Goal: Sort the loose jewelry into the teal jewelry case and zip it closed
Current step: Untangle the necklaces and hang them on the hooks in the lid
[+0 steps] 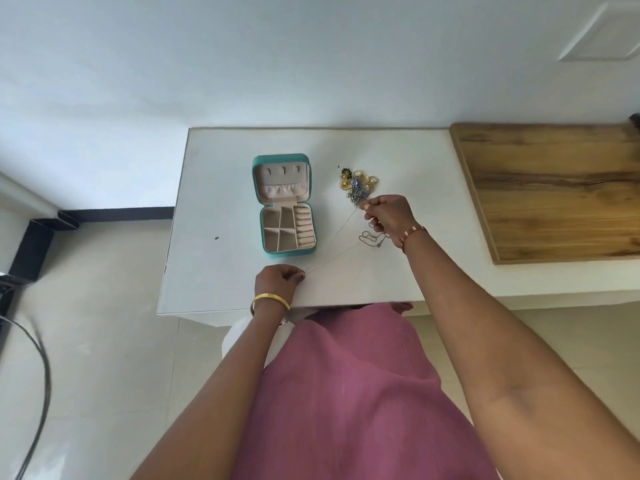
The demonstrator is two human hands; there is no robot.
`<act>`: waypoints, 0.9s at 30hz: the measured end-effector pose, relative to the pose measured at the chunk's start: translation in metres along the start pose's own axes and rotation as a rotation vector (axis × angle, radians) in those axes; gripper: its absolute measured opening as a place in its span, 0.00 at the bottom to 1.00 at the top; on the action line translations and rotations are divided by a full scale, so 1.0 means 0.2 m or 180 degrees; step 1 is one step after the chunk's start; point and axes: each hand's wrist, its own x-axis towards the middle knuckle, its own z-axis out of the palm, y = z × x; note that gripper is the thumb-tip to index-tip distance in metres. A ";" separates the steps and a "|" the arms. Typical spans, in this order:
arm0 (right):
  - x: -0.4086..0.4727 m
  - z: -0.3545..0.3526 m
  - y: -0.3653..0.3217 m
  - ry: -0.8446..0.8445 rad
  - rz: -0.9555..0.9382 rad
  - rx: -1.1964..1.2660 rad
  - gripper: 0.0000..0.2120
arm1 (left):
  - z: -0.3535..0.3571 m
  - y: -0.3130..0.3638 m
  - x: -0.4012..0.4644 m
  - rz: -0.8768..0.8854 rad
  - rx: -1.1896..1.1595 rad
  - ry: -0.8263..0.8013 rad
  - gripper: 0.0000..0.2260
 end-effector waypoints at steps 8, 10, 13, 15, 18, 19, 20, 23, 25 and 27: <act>0.20 0.11 0.03 -0.0177 -0.0130 -0.0837 0.06 | 0.02 -0.01 0.04 0.0058 0.0313 0.0291 0.07; 0.23 0.13 0.04 -0.0194 -0.0184 -0.1005 0.07 | 0.01 -0.02 0.04 0.0051 0.0335 0.0277 0.07; 0.24 0.15 0.05 -0.0217 -0.0264 -0.1282 0.08 | 0.00 -0.01 0.04 0.0036 0.0266 0.0172 0.07; 0.24 0.16 0.05 -0.0186 -0.0457 -0.1529 0.08 | -0.01 -0.01 0.04 0.0008 0.0281 0.0127 0.05; 0.24 0.15 0.03 -0.0089 -0.0805 -0.2037 0.08 | -0.03 -0.02 0.05 -0.0004 0.0377 0.0077 0.05; 0.23 0.15 0.03 -0.0076 -0.0855 -0.2139 0.08 | -0.03 -0.02 0.05 0.0001 0.0397 0.0040 0.05; 0.23 0.15 0.03 -0.0074 -0.0875 -0.2189 0.08 | -0.03 -0.01 0.05 0.0003 0.0397 0.0001 0.06; 0.22 0.15 0.02 0.0016 -0.0928 -0.2188 0.08 | -0.05 -0.01 0.04 -0.0021 0.0298 0.0002 0.06; 0.20 0.13 0.01 0.0194 -0.1060 -0.2010 0.07 | -0.07 0.00 0.02 -0.0010 0.0253 0.0116 0.06; 0.16 0.10 0.01 0.0403 -0.1208 -0.1656 0.07 | -0.07 0.02 -0.01 0.0047 0.0198 0.0196 0.06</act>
